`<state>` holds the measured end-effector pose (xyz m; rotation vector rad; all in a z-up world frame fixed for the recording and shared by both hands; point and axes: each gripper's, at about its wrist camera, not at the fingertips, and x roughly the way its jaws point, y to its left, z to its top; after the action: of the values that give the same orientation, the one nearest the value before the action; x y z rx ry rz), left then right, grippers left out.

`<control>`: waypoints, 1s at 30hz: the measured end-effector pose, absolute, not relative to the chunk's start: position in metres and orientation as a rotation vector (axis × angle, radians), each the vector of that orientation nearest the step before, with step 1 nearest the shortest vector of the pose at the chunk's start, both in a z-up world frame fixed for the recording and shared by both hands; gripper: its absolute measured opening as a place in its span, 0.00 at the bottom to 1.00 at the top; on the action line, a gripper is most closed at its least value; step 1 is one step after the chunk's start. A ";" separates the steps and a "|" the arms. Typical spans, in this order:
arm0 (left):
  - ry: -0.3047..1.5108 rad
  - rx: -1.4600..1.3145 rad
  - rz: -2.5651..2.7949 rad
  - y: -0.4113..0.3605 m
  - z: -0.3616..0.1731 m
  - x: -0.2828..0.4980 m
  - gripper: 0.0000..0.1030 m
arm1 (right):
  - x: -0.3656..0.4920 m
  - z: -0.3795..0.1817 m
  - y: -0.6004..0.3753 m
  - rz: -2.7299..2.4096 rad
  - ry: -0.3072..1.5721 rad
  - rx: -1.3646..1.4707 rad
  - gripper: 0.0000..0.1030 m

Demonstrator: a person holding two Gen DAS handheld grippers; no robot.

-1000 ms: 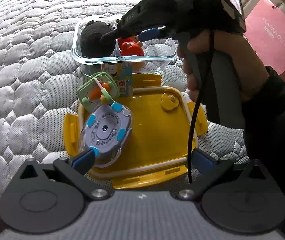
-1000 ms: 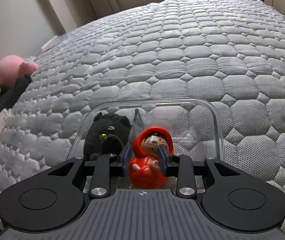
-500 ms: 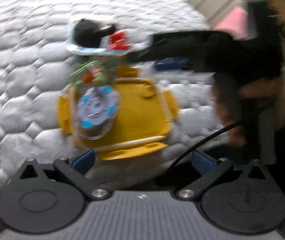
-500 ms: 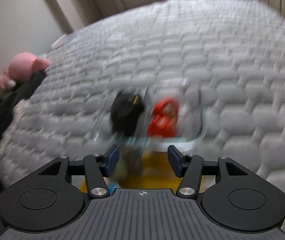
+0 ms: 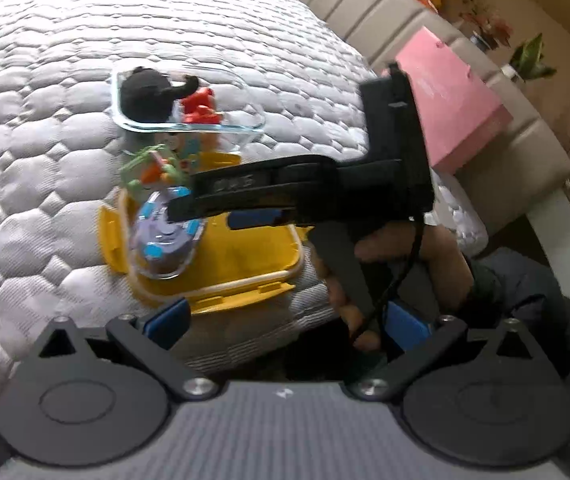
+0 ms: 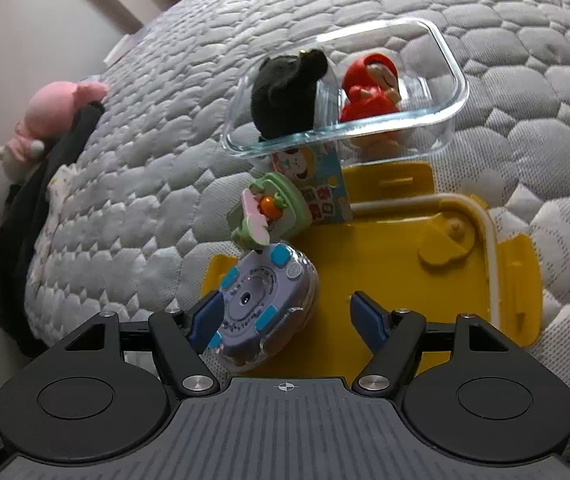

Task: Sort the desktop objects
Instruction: 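Grasp the blue-grey round toy with the right gripper and lift it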

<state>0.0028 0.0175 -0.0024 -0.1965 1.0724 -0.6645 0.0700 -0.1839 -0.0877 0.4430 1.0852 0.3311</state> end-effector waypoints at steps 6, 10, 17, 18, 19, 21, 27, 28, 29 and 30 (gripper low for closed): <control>1.043 -0.340 -0.542 0.069 -0.011 0.010 1.00 | 0.067 -0.097 -0.191 0.301 1.067 0.554 0.74; 1.061 -0.414 -0.518 0.083 -0.017 0.018 1.00 | 0.064 -0.105 -0.180 0.309 1.035 0.535 0.62; 1.104 -0.394 -0.566 0.070 -0.028 0.021 1.00 | 0.063 -0.087 -0.176 0.357 0.989 0.424 0.35; 1.112 -0.390 -0.577 0.066 -0.030 0.021 1.00 | 0.064 -0.083 -0.179 0.364 0.996 0.414 0.33; 1.120 -0.386 -0.588 0.063 -0.033 0.022 1.00 | 0.065 -0.080 -0.182 0.371 1.005 0.405 0.33; 1.138 -0.380 -0.603 0.056 -0.037 0.023 1.00 | 0.065 -0.075 -0.190 0.354 1.006 0.384 0.33; 1.185 -0.366 -0.612 0.045 -0.049 0.028 1.00 | 0.069 -0.058 -0.219 0.305 0.996 0.370 0.31; 1.188 -0.367 -0.613 0.044 -0.050 0.029 1.00 | 0.072 -0.052 -0.225 0.294 0.990 0.371 0.31; 1.190 -0.369 -0.615 0.044 -0.051 0.029 1.00 | 0.076 -0.046 -0.231 0.281 0.984 0.372 0.31; 1.192 -0.373 -0.618 0.042 -0.052 0.030 1.00 | 0.079 -0.040 -0.237 0.269 0.979 0.374 0.30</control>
<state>0.0296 0.0424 -0.0520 -0.3733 1.1922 -0.6182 0.0792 -0.2369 -0.0405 0.3737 0.9786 0.2693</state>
